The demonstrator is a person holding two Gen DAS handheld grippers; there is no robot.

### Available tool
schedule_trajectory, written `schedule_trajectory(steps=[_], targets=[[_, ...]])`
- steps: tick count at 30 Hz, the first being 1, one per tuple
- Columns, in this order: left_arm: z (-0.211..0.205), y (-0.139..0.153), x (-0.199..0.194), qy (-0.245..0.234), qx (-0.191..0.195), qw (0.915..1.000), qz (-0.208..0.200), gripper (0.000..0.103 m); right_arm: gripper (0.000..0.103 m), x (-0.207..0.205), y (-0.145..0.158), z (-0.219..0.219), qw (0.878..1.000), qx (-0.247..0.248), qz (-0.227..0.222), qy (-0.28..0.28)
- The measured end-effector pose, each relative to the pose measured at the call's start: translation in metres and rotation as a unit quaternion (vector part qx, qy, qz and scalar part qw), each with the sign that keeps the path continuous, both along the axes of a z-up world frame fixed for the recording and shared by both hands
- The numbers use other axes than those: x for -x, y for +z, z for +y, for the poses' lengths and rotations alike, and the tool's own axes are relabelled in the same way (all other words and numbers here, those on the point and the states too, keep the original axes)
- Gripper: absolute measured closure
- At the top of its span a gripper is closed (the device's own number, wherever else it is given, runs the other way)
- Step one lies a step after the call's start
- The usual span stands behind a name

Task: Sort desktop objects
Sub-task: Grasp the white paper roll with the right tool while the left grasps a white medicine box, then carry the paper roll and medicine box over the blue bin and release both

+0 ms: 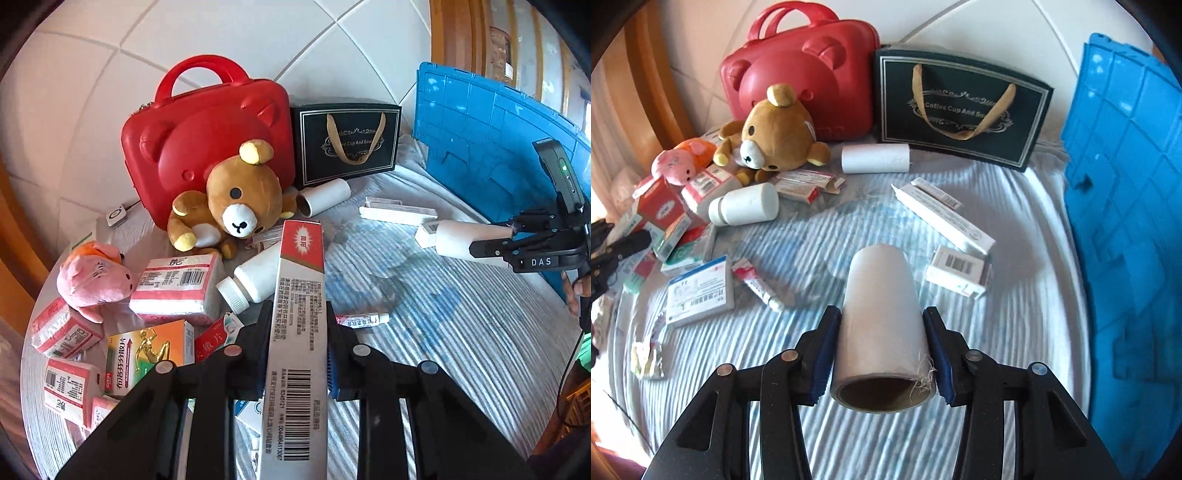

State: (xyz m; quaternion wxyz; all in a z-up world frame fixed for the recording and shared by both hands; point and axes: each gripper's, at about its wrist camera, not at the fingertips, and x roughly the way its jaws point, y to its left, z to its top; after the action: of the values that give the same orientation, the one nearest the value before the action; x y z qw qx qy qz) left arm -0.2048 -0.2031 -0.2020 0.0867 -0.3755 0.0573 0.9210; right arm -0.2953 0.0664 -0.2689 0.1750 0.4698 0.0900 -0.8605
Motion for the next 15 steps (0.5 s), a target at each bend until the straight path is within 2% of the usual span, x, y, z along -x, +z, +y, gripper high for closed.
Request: schedule_trajectory(steps=[6,11,15], targets=[[0.013,0.028,-0.021,-0.013,0.0,0.9996,0.027,0.08,0.058,-0.037,0.033,0.011,0.999,0.011,0.048,-0.023],[0.041,0.062,-0.03,-0.058,0.0,0.9965,0.06,0.08,0.058,-0.078,0.093,0.031,0.99,0.026,0.124,-0.058],[0.08,0.098,-0.031,-0.114,-0.002,0.9884,0.1,0.08,0.058,-0.112,0.149,0.052,0.976,0.036,0.191,-0.095]])
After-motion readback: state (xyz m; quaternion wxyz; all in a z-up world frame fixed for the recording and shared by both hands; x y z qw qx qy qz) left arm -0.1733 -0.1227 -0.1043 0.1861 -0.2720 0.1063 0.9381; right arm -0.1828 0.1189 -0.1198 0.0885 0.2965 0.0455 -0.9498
